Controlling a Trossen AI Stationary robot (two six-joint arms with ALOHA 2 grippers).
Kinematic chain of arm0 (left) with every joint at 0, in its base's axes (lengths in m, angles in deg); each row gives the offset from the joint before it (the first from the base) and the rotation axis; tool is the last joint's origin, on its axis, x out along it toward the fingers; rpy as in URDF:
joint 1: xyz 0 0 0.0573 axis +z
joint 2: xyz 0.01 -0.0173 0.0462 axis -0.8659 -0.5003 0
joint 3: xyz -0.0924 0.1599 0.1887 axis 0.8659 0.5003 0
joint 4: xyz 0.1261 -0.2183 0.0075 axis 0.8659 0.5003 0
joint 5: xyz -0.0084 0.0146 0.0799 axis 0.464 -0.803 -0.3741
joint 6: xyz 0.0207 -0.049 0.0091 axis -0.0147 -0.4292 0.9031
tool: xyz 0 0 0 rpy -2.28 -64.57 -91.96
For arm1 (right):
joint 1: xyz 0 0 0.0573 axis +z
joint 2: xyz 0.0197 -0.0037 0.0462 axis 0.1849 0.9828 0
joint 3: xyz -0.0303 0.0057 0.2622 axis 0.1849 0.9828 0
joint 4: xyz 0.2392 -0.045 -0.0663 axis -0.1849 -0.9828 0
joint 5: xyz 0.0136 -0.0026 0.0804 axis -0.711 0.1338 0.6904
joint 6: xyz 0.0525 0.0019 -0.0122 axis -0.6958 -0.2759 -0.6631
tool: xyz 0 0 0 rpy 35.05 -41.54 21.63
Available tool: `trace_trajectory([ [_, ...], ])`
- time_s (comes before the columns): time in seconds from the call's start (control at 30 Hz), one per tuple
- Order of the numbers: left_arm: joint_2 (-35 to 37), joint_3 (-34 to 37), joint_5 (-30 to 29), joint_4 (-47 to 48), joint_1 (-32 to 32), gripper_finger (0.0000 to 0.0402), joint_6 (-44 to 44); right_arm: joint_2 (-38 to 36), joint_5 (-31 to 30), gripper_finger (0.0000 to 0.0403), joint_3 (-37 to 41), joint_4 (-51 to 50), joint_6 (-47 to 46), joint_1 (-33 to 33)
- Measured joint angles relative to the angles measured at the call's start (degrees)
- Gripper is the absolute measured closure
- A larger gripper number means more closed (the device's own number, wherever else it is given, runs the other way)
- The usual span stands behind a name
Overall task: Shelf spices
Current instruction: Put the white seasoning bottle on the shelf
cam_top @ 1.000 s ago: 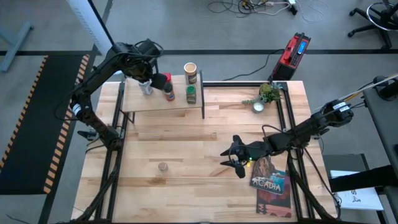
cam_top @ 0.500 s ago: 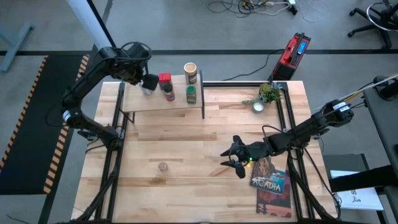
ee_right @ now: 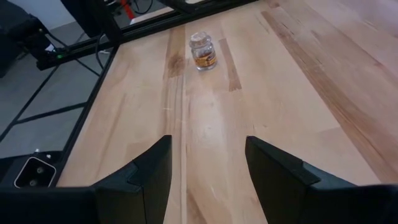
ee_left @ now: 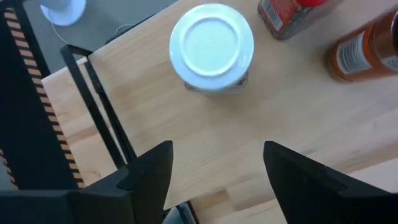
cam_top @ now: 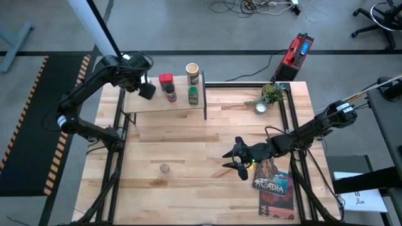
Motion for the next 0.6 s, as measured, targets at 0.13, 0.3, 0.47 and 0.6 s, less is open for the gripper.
trace_trajectory([
  [0.13,-1.47,0.0,0.12,-2.2,0.05,0.0137,0.02,0.0,0.0,0.0222,0.0,0.66,-0.06,0.04],
  [0.3,-3.12,-0.02,0.09,-4.13,0.62,0.0093,0.04,0.0,0.01,0.0222,0.0,0.64,-0.02,0.26],
  [0.47,-4.39,-0.02,-1.68,-4.19,1.91,0.0059,0.04,0.0,0.04,0.0222,0.0,0.64,0.02,0.28],
  [0.6,-5.04,-0.02,-2.03,-4.66,3.56,0.0052,0.04,0.0,0.09,0.0222,0.0,0.64,0.31,0.28],
])
